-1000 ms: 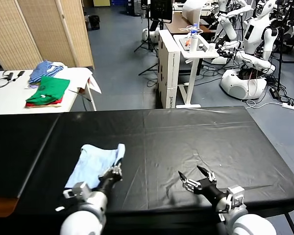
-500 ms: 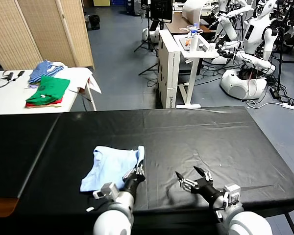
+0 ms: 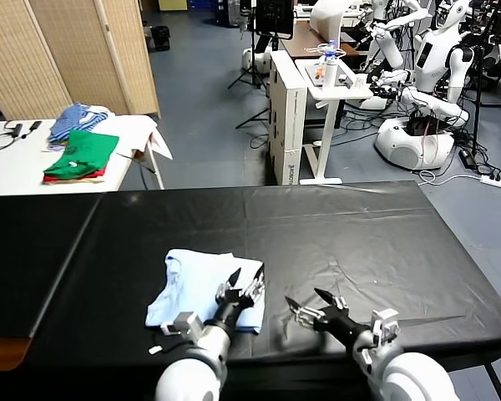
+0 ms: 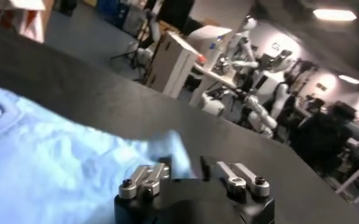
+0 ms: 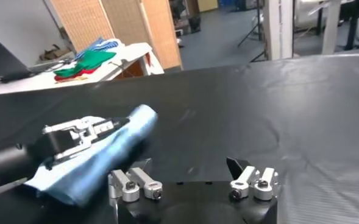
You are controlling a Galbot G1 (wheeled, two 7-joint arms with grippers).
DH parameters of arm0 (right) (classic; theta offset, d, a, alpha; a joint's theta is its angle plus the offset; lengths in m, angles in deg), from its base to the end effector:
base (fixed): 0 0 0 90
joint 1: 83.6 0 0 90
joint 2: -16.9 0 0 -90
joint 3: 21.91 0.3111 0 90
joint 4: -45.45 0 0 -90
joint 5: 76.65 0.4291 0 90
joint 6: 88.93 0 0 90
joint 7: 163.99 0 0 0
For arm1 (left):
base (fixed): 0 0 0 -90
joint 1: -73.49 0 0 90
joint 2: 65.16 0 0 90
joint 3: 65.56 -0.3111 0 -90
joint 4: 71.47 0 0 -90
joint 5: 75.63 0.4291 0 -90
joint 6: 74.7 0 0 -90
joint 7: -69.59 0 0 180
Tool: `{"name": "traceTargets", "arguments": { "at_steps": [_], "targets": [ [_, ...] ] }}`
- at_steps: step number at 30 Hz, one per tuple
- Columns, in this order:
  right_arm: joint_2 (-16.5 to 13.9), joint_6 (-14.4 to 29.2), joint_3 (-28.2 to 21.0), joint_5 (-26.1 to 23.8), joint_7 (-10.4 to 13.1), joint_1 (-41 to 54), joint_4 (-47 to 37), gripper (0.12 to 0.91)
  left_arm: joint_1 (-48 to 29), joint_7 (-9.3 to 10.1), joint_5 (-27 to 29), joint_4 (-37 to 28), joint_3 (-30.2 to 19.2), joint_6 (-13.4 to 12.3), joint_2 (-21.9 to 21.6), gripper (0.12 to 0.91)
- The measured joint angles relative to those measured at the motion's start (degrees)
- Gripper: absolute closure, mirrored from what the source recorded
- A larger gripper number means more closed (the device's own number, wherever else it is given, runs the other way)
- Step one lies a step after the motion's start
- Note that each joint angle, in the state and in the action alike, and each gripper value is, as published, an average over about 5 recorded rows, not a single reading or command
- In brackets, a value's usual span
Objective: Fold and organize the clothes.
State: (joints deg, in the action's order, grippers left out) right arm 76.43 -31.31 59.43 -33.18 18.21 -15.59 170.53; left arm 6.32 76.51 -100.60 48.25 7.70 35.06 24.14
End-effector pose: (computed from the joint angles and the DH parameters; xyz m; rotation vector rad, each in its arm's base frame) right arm 0.2910 0.0129 -0.2064 0.6271 -2.5294 -0.2799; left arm 0.2902 -0.1061 -0.2303 -0.3733 -2.7350 0.6724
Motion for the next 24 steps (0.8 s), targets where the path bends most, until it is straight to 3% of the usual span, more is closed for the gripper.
{"name": "traceTargets", "arguments": {
  "at_steps": [2,4,9,12,15,20,24],
  "targets": [
    [0.42,-0.25,-1.51,0.55,0.50,1.64,-0.94,0.118,-0.38,0.47,-0.17,0.29,0.94,-0.44,-0.92,0.153],
    [0.95,-0.43,-3.20,0.72,0.96,3.35,-1.98,0.118,-0.58,0.87,-0.21,0.53,2.07,-0.77,-2.00,0.131],
    [2.76,-0.58,-7.66,0.61,1.69,7.52,-5.21,0.118,0.21,1.07,-0.09,1.61,5.28,-1.38,-5.21,0.124],
    [4.06,-0.62,-9.97,0.66,1.89,9.48,-7.28,0.157,1.09,1.07,-0.03,2.37,7.04,-1.71,-6.82,0.123],
    [5.30,-0.82,-11.68,1.00,2.29,10.74,-9.06,0.297,2.15,1.08,-0.06,3.36,8.66,-1.82,-8.01,0.123],
    [6.22,-0.92,-13.01,1.40,2.51,11.46,-10.77,0.621,3.87,1.19,-0.09,5.11,10.96,-1.99,-9.32,0.123],
    [6.16,-0.78,-12.66,1.72,2.36,11.52,-11.35,0.836,5.04,1.37,-0.05,6.17,12.59,-2.16,-9.58,0.123]
  ]
}}
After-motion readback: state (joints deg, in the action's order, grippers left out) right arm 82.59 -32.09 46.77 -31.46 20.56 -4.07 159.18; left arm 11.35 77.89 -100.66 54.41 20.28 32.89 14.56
